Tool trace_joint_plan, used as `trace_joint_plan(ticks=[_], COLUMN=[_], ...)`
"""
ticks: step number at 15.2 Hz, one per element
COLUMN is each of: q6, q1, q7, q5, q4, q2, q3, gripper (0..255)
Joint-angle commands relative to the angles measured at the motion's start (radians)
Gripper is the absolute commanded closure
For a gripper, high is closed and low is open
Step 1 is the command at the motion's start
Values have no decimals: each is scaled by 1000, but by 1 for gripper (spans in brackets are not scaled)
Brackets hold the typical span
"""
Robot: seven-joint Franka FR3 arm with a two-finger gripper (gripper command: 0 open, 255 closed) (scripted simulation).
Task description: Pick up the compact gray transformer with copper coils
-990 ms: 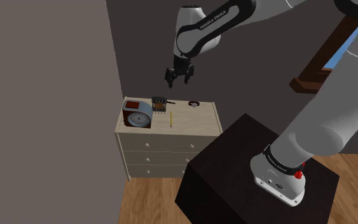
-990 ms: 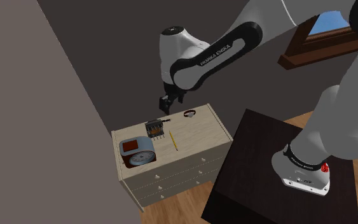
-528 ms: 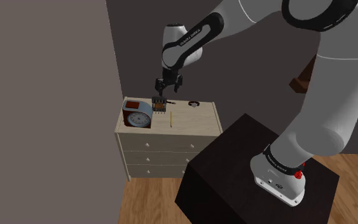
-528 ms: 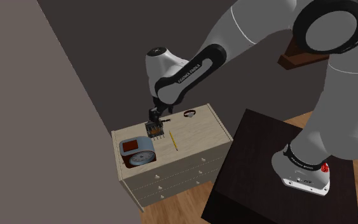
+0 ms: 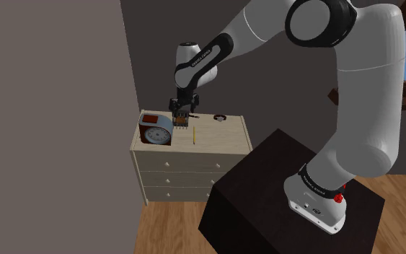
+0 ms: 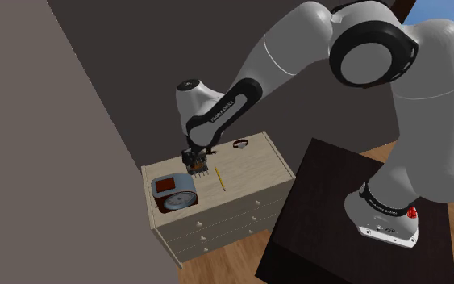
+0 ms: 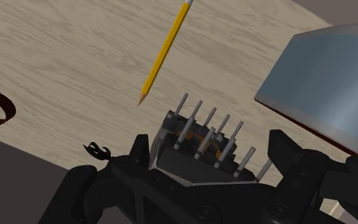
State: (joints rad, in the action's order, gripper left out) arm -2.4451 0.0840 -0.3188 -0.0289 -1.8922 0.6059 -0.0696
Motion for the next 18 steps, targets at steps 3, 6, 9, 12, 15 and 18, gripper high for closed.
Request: trace_joint_plan(ticks=[3, 6, 9, 12, 15, 18], q6=[-39, -40, -41, -41, -39, -14], q1=[2, 2, 1, 1, 2, 1], q7=[1, 1, 2, 2, 1, 0], q5=[2, 1, 1, 1, 2, 0], q4=[11, 10, 7, 8, 11, 3], q2=[50, 49, 48, 48, 50, 16], q3=[2, 2, 2, 2, 2, 0], gripper=[0, 255, 255, 255, 255, 255])
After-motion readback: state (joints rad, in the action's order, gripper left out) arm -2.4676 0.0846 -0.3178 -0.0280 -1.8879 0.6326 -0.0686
